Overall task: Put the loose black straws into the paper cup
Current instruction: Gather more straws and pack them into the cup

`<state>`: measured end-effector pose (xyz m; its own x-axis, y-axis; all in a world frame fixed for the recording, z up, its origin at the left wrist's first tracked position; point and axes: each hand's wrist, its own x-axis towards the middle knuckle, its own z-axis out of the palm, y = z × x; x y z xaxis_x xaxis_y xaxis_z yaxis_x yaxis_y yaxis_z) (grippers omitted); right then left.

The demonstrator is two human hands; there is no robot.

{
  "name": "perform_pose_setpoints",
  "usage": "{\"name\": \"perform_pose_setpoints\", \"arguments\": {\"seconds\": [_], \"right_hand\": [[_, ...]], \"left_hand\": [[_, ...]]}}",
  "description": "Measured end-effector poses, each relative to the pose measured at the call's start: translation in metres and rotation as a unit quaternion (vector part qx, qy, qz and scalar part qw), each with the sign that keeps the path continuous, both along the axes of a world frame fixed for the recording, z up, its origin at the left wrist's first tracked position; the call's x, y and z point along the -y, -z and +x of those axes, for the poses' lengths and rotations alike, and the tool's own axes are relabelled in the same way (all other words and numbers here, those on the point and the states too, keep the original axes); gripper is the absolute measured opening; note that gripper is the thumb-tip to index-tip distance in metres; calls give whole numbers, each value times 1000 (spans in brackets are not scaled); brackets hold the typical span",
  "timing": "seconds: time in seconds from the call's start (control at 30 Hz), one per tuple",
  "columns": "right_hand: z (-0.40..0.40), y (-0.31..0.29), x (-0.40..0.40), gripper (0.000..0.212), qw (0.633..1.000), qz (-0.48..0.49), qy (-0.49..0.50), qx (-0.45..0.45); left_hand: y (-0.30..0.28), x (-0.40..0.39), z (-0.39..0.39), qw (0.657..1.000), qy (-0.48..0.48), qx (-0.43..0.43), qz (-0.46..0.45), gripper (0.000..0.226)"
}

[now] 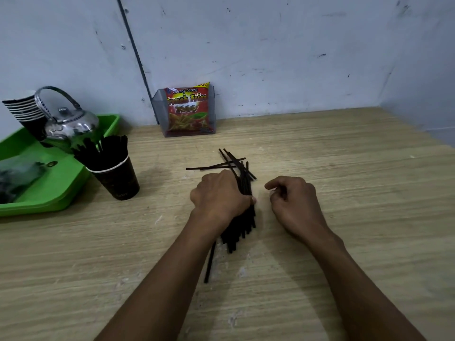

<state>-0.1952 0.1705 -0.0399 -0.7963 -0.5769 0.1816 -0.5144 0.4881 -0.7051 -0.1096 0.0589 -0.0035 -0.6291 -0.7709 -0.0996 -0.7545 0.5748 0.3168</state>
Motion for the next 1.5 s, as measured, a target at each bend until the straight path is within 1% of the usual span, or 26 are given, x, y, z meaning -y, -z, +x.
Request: {"name": "perform_pose_setpoints", "arguments": {"seconds": [0.03, 0.1, 0.17, 0.23, 0.33, 0.37, 0.43, 0.53, 0.6, 0.77, 1.1, 1.17, 1.27, 1.4, 1.43, 1.5], "right_hand": [[0, 0, 0, 26, 1000, -1, -3, 0], [0, 1, -1, 24, 1000, -6, -5, 3], [-1, 2, 0, 23, 1000, -14, -3, 11], [-2, 2, 0, 23, 1000, -14, -3, 15], [-2, 3, 0, 22, 1000, -9, -4, 14], [-1, 3, 0, 22, 1000, -5, -6, 14], [0, 3, 1, 22, 1000, 4, -10, 9], [1, 3, 1, 23, 1000, 14, -14, 0], [1, 3, 1, 23, 1000, 17, -15, -4], [0, 4, 2, 23, 1000, 19, -14, -4], [-1, 6, 2, 25, 1000, 14, -19, -4], [-2, 6, 2, 25, 1000, 12, -20, -3], [-2, 7, 2, 26, 1000, 13, -18, -5], [-3, 8, 2, 26, 1000, 14, -19, -12], [-3, 8, 2, 26, 1000, 13, -19, -13], [-4, 9, 2, 26, 1000, 12, -20, -13]], "left_hand": [[-2, 2, 1, 1000, -2, -3, 13, 51], [-6, 7, 4, 999, -6, -3, 45, 49], [-8, 14, 6, 996, -15, -8, 83, 54], [-10, 21, 9, 993, -28, -16, 117, 64], [-11, 28, 11, 988, -36, -35, 144, 72], [-10, 29, 11, 987, -34, -36, 150, 68], [-7, 28, 9, 989, -21, -26, 146, 48], [0, 20, 6, 995, 15, -3, 99, 19], [3, 16, 5, 997, 29, 8, 71, 11], [2, 13, 5, 998, 31, 24, 46, 8], [-3, 29, 6, 994, 35, 11, 101, 9], [-5, 32, 7, 992, 32, -14, 121, 6], [-9, 40, 10, 976, 4, -86, 199, 7], [-15, 50, 19, 932, -16, -225, 282, 7], [-14, 54, 23, 919, -16, -267, 289, 8], [-12, 62, 29, 893, -17, -356, 274, 7]]}}
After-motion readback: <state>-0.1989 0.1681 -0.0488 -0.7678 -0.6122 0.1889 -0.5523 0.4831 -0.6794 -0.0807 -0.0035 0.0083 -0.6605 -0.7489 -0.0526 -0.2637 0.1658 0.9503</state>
